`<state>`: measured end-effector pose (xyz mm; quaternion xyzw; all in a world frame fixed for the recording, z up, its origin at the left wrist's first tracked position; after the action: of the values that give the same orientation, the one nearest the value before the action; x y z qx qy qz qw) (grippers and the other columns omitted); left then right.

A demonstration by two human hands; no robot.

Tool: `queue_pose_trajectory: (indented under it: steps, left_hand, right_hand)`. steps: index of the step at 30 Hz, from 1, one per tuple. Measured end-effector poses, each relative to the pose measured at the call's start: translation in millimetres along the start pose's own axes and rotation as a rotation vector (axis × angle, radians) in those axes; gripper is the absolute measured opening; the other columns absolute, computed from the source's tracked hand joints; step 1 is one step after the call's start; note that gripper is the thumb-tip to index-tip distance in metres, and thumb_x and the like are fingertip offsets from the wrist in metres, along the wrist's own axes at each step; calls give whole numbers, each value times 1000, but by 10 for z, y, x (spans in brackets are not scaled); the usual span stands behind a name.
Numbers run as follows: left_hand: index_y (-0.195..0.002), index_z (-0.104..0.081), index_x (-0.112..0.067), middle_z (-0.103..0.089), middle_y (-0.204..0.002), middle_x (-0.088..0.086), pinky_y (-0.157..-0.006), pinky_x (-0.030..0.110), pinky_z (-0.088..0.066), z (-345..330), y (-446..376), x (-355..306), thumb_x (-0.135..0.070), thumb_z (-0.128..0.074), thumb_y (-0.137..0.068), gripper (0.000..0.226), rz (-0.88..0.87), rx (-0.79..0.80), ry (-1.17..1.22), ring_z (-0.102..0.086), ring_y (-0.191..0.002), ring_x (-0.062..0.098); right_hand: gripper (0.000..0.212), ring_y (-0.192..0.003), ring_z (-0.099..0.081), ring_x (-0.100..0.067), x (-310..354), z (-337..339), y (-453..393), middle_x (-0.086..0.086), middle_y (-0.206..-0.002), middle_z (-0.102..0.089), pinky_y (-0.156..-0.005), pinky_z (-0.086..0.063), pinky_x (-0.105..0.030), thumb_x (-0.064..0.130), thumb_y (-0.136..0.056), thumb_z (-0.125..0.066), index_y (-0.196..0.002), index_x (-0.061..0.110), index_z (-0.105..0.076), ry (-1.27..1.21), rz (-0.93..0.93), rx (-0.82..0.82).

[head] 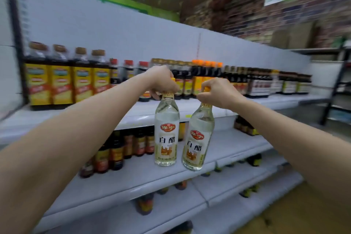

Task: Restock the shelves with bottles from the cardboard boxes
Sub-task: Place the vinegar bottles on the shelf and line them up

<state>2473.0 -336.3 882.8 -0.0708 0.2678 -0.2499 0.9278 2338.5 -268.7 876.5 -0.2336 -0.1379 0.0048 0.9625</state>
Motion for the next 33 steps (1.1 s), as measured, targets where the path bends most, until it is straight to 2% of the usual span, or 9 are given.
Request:
queue_pose_trajectory:
  steps: [2, 4, 7, 9, 13, 21, 27, 29, 33]
  left_hand:
    - [-130, -50, -4, -48, -71, 2, -43, 26, -53, -228, -265, -427, -27, -65, -85, 52, -48, 3, 47, -51, -59, 14]
    - [-124, -54, -3, -45, -65, 1, -42, 25, -51, -454, -507, -824, -27, -65, -85, 47, -94, 16, 77, -48, -55, 14]
    - [-85, -56, -10, -41, -60, 1, -41, 24, -50, -792, -878, -1405, -28, -64, -86, 20, -162, 32, 101, -47, -53, 14]
    - [-72, -47, -15, -42, -60, 2, -41, 23, -49, -1026, -1127, -1745, -32, -64, -86, 28, -214, 44, 111, -49, -55, 15]
    - [-68, -47, -12, -44, -58, 3, -46, 26, -53, -1530, -1639, -2400, -30, -64, -85, 29, -327, 74, 120, -48, -53, 18]
    - [-67, -47, -11, -46, -60, 3, -40, 22, -39, -2414, -2959, -3657, -27, -63, -84, 29, -502, 155, 201, -45, -51, 16]
    - [-72, -50, -10, -49, -67, 5, -33, 17, -40, -3114, -3734, -4575, -27, -64, -82, 24, -591, 194, 238, -50, -56, 18]
    - [-75, -52, -10, -51, -69, 6, -37, 22, -43, -3388, -3966, -4819, -30, -65, -82, 25, -597, 196, 236, -52, -57, 19]
    - [-74, -51, -9, -49, -69, 6, -43, 26, -44, -3831, -4445, -5267, -34, -66, -83, 30, -593, 195, 260, -50, -59, 18]
  right_hand:
    - [20, -61, -43, -17, -485, 230, 22, -4, -71, -52, -54, -30, -29, 26, -85, -59, -79, 7, -60, 45, -46, -10]
    - [13, -61, -45, -14, -924, 433, 52, 2, -70, -52, -52, -32, -27, 28, -85, -59, -81, 16, -56, 94, -87, -29]
    - [18, -61, -48, -15, -1638, 749, 85, 3, -65, -50, -50, -31, -26, 29, -85, -59, -72, 18, -53, 146, -174, -95]
    - [26, -62, -47, -19, -2086, 917, 94, -3, -65, -50, -52, -29, -28, 29, -85, -60, -69, 10, -52, 155, -224, -146]
    - [25, -59, -43, -19, -2899, 1131, 56, -7, -65, -46, -52, -28, -29, 26, -83, -61, -68, 10, -48, 167, -319, -202]
    - [32, -64, -41, -21, -4559, 1561, -312, -8, -69, -43, -55, -26, -29, 30, -81, -64, -67, 5, -48, 338, -505, -246]
    - [30, -64, -49, -21, -5699, 1876, -492, -8, -74, -54, -59, -37, -30, 33, -80, -62, -76, 4, -60, 397, -619, -289]
    - [28, -62, -46, -19, -6064, 1935, -510, -7, -71, -52, -58, -36, -30, 32, -81, -61, -69, 9, -52, 417, -638, -304]
    - [27, -61, -44, -17, -6835, 2030, -569, -5, -70, -48, -56, -33, -30, 33, -82, -60, -73, 9, -51, 431, -644, -317]
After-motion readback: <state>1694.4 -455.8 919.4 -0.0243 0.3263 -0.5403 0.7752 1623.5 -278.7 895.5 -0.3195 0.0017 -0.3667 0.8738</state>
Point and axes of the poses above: each hand's wrist, its own y-axis away from the middle knuckle, its own z-axis out of the back of the hand, x = y × z, the point moved 9 cm from there along -y, towards the middle knuckle
